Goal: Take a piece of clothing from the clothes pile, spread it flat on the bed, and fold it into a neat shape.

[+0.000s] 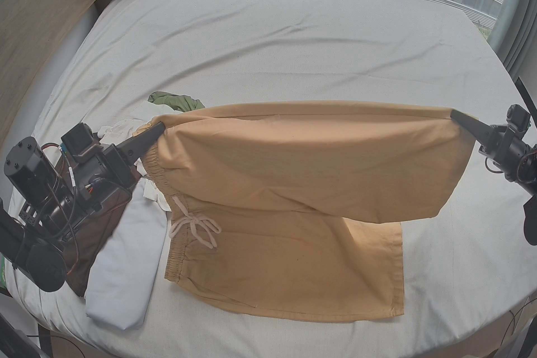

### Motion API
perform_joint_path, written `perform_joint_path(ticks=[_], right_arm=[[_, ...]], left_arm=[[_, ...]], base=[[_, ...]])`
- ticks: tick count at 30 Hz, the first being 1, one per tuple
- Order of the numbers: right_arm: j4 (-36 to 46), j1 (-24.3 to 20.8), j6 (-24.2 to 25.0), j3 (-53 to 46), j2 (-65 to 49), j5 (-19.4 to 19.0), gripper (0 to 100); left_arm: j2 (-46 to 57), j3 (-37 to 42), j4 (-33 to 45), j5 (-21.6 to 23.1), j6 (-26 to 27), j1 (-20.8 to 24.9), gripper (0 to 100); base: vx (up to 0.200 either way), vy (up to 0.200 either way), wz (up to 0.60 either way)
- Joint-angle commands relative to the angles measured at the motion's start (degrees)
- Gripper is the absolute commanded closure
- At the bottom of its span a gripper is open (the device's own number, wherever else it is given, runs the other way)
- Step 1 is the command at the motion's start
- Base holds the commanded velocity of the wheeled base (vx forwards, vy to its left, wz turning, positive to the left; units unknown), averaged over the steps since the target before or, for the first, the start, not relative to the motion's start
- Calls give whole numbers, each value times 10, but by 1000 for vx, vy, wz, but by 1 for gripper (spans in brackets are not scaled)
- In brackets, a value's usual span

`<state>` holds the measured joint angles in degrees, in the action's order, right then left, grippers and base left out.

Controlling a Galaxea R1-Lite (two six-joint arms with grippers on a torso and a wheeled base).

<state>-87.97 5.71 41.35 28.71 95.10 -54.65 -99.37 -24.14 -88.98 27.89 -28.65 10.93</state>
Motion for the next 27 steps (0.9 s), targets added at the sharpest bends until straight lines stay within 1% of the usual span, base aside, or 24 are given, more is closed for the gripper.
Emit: perform_joint_path(ticks=[1, 6, 8, 11, 13, 17, 23, 27], right_arm=[[0, -1, 0, 1, 4, 0, 100], [4, -12, 0, 24, 25, 1, 100], [4, -18, 0, 37, 43, 1, 100], [5, -19, 0, 54, 61, 2, 100], [6, -19, 0, 67, 76, 2, 100], [6, -18, 0, 91, 105, 2, 100], [6, -16, 0, 137, 156, 8, 100], [6, -16, 0, 160, 178, 17, 100]], left_arm=[[0, 1, -1, 0, 0, 1, 100], [-9, -2, -1, -2, 0, 1, 100], [-22, -8, -1, -21, 0, 1, 100], [-45, -25, -1, -62, 0, 2, 100], [-63, -35, -1, -78, 0, 2, 100], [-88, -58, -1, -86, 0, 2, 100], [-127, -112, -1, -115, 0, 6, 100], [-145, -132, -1, -117, 0, 6, 100]], base=[[0, 0, 0], [0, 0, 0], [0, 0, 0], [0, 0, 0], [0, 0, 0], [0, 0, 0], [0, 0, 0], [0, 0, 0]])
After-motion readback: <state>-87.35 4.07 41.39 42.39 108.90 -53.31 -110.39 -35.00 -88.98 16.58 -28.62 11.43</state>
